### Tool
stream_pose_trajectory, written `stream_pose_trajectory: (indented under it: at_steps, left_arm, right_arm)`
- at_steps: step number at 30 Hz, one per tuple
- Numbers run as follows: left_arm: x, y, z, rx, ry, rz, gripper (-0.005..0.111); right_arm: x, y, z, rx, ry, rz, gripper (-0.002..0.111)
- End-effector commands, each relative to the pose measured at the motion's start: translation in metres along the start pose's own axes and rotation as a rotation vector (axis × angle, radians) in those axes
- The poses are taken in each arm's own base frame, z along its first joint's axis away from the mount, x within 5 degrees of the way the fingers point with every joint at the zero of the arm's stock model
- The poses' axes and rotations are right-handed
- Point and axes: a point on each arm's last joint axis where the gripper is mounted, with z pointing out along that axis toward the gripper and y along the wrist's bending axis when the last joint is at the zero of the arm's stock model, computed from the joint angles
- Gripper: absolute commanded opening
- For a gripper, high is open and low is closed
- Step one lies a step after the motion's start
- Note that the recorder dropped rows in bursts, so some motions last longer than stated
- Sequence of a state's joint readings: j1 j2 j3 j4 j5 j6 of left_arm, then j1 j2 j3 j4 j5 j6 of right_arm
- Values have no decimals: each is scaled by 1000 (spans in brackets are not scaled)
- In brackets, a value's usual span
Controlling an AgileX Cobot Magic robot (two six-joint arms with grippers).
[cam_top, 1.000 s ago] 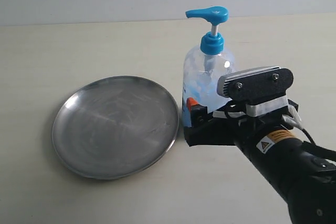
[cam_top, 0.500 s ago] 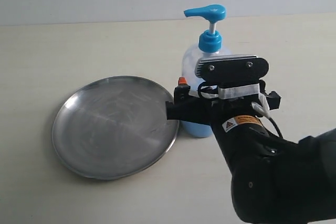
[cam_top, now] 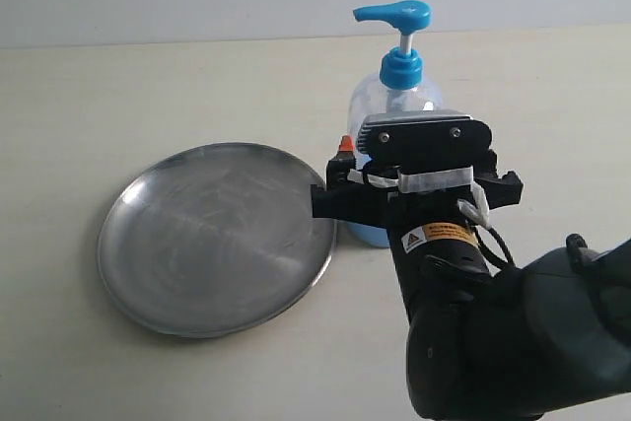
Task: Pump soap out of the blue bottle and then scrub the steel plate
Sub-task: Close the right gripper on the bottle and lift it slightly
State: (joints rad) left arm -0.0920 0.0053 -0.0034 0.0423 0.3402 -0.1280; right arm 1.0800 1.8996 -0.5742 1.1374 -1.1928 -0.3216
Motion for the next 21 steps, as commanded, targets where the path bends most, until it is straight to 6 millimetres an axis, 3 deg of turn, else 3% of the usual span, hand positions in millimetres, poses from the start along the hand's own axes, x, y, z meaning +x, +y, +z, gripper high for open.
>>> stream_pose_trajectory:
  at_steps: [1,7,15,21]
  left_arm:
    - [0,0,0,-1,-10,-3,0]
    - [0,0,0,-1,-10,-3,0]
    - [0,0,0,-1,-10,-3,0]
    - [0,0,0,-1,-10,-3,0]
  right_arm:
    - [-1,-2,0,35,-17,20,87]
    - [0,-6,1,79,-4,37,104]
    - [-7,-19,20,71,-32,17,105]
    - [-5,-21,21,93,-15,-18,105]
